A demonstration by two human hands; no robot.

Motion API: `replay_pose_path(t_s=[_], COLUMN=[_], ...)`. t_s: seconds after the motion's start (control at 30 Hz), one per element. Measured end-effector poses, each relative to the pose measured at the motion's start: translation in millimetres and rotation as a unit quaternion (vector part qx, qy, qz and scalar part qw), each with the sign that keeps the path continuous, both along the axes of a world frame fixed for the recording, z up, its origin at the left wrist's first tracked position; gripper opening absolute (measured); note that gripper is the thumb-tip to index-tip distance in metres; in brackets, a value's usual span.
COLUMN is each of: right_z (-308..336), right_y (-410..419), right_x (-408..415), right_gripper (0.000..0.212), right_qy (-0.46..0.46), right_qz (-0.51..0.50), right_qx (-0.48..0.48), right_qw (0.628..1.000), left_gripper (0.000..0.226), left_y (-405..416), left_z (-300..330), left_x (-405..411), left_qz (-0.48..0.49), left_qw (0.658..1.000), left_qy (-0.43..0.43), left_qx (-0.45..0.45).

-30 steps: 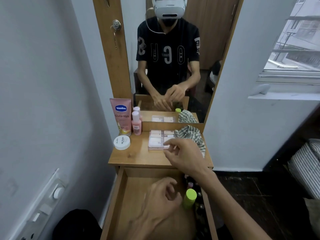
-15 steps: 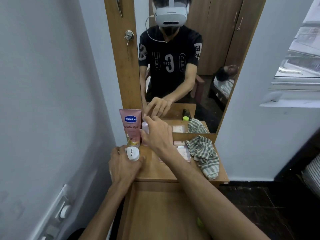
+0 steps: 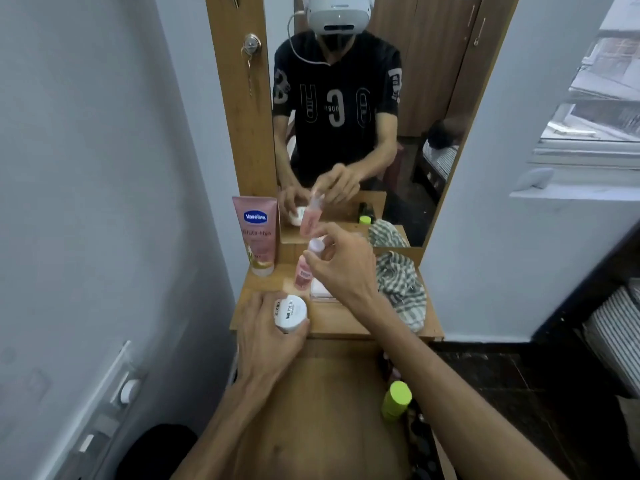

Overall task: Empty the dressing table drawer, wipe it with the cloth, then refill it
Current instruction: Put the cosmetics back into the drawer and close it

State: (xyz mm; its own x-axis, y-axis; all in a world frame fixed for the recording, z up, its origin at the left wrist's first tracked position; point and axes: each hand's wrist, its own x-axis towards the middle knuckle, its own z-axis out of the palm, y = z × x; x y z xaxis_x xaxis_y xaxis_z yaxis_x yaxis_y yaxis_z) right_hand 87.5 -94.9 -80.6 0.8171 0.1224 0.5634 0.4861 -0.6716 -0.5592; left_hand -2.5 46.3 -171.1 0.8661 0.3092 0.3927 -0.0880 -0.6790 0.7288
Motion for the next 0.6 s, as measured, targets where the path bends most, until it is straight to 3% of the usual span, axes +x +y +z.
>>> replay_pose_path(t_s=[0.23, 0.47, 0.6], right_z=[0, -11, -19], right_y=[-68, -109, -118], right_x=[-48, -83, -98], right_gripper=[0.021, 0.026, 0.024], right_qy=[0.042, 0.093, 0.107], right_qz=[0.044, 0.050, 0.066], right_qx=[0.028, 0.030, 0.029], right_qw=[0.998, 0.994, 0.992], left_gripper=[0.056, 0.067, 0.058], left_y=[-47, -90, -112], left_z=[-14, -57, -63], left_x=[-57, -86, -86], left_qz=[-0.151, -0.246, -0.256], left_qw=[0.988, 0.947, 0.931], left_qy=[0.020, 0.193, 0.251], left_qx=[0.039, 0.075, 0.069])
